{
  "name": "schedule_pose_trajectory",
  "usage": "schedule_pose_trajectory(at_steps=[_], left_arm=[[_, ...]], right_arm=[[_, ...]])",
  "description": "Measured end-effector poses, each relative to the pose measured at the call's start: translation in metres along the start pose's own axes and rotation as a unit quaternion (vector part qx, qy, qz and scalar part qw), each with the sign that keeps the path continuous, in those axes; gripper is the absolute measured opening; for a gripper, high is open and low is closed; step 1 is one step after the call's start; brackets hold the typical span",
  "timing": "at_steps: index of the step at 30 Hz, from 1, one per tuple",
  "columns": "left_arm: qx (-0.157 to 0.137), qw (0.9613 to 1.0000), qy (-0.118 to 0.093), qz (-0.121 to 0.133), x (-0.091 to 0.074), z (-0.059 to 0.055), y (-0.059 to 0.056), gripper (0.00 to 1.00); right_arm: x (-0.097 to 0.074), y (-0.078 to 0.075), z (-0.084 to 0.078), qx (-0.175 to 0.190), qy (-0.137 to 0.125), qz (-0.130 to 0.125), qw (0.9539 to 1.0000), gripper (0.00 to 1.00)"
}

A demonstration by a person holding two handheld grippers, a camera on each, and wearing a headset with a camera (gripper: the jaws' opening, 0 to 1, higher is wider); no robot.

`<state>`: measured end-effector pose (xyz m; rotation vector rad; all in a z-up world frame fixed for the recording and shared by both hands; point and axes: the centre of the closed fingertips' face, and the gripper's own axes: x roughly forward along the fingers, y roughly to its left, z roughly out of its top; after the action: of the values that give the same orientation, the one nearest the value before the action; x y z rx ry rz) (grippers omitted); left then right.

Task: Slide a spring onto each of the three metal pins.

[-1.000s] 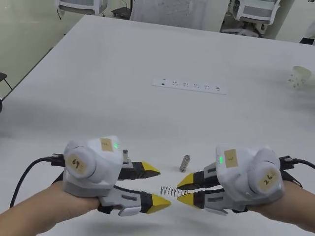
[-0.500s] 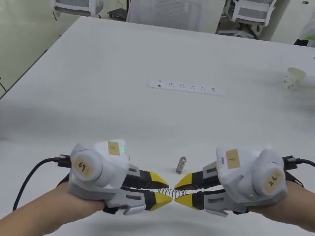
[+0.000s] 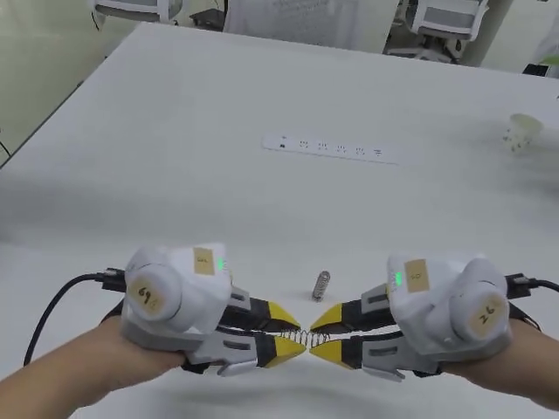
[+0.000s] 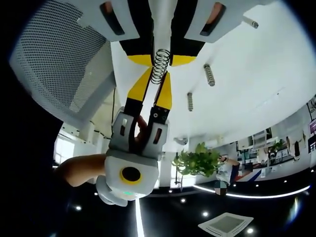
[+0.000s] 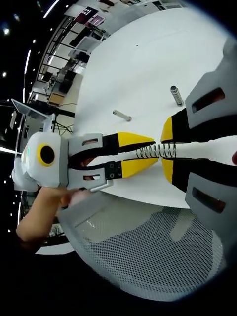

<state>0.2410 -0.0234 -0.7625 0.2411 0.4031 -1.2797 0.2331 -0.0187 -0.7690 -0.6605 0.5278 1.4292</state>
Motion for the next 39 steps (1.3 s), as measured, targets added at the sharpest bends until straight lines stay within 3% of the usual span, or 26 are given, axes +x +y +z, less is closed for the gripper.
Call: schedule_pose_trajectory(at_steps=[3,8,10,14,23,27,31,34,39], left_arm=[[0.001,1.0,0.002,-0.004,0.0,0.0,-0.001,0.03],[-0.007,0.9999,-0.006,-0.005,-0.001,0.004,-0.001,0.03],[-0.01,0.9999,-0.008,-0.004,-0.001,0.005,0.0,0.03],[-0.01,0.9999,-0.005,-0.007,-0.001,0.005,-0.001,0.03],[-0.018,0.9997,-0.003,-0.015,-0.002,0.003,-0.004,0.03],[-0.013,0.9999,0.005,-0.008,-0.002,-0.001,-0.002,0.03],[-0.018,0.9998,-0.001,-0.005,-0.005,0.001,0.0,0.03],[-0.021,0.9998,-0.001,-0.007,-0.005,-0.001,-0.002,0.03],[-0.012,0.9999,0.001,-0.012,0.0,0.0,-0.008,0.02]], right_arm=[[0.0,0.0,-0.001,0.002,-0.001,-0.001,1.0,0.08],[-0.004,-0.003,-0.003,0.044,-0.013,-0.01,0.9989,0.13],[-0.005,-0.002,-0.005,0.044,-0.016,-0.009,0.9988,0.16],[-0.007,0.0,-0.01,0.045,-0.015,-0.013,0.9988,0.13],[-0.01,0.001,-0.003,0.05,-0.029,-0.008,0.9983,0.08],[-0.015,-0.001,0.006,0.041,-0.034,-0.011,0.9985,0.07],[-0.019,-0.002,0.016,0.032,-0.041,-0.01,0.9986,0.07],[-0.022,0.0,0.035,0.039,-0.07,-0.001,0.9968,0.07],[-0.017,0.003,0.05,0.039,-0.088,0.005,0.9954,0.07]])
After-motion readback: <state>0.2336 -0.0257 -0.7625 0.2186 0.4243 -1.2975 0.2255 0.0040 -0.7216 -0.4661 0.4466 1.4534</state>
